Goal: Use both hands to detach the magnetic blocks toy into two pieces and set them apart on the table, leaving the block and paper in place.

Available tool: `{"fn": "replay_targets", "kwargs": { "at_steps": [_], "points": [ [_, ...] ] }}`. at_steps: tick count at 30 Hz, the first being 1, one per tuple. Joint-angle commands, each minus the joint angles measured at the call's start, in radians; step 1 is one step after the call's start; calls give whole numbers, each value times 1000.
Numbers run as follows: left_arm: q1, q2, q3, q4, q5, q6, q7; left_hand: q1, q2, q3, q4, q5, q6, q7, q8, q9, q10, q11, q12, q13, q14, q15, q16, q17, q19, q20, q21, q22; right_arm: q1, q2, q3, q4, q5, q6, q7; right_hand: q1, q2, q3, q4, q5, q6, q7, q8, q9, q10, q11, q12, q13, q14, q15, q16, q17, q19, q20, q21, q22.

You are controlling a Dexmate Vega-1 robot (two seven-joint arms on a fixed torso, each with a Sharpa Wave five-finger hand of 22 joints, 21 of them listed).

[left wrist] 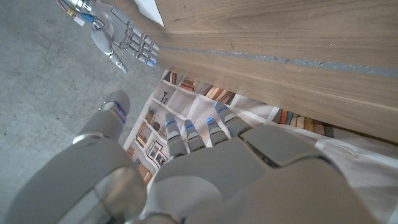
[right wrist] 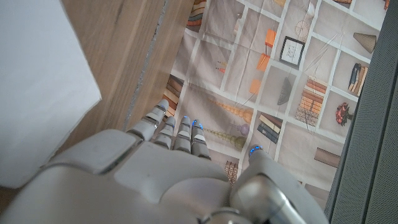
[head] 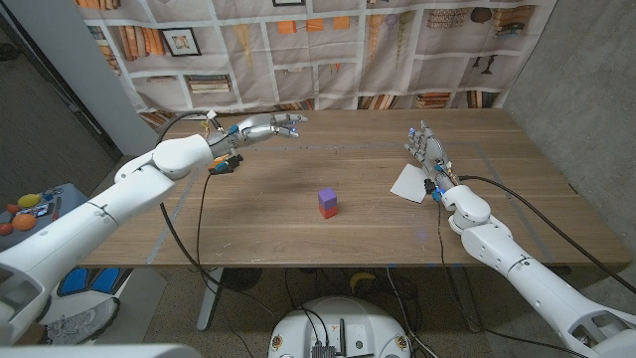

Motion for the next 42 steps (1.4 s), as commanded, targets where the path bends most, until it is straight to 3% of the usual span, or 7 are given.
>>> {"fn": "replay_targets", "kwargs": {
  "at_steps": [1,11,26,42],
  "points": [
    [-55,63,24,-83,156,-1,-67,29,-8,10,-1,9,2,-6,-1,2,-26,6,-7,2,-22,-113,-5,3,-7,-123,1,2,-19,1,8,-10,-3,13,-17,0,-1,5,-2,8,-4,0,5,3,4,6,3,2,5,0,5,0,1,0,1,2],
    [-97,97,35,-156,257,-1,-140,59,-19,13,0,9,-7,-13,-7,2,-43,1,-9,2,-34,-116,-4,3,-9,-125,2,3,-32,-7,18,-20,-1,10,-28,-1,0,6,-2,8,-4,0,5,3,5,5,3,2,6,0,6,-4,0,0,2,2],
    [-195,67,88,-175,440,-74,-230,124,-39,12,4,8,-24,-15,-17,3,-72,6,-8,2,-75,-98,-5,3,-38,-119,-2,3,-27,-2,19,3,7,17,-15,5,13,18,-7,9,-1,-4,7,3,4,-1,2,1,5,-3,6,-13,-1,-4,3,2],
    [-243,29,126,-208,596,-146,-299,159,-55,2,5,7,-26,-24,-16,4,-100,4,-9,2,-108,-94,-4,3,-68,-120,-3,4,-31,-2,23,15,11,20,-16,8,14,25,-11,9,0,-6,8,3,5,-1,3,1,3,-3,6,-22,-2,-6,3,1]
  ]
}}
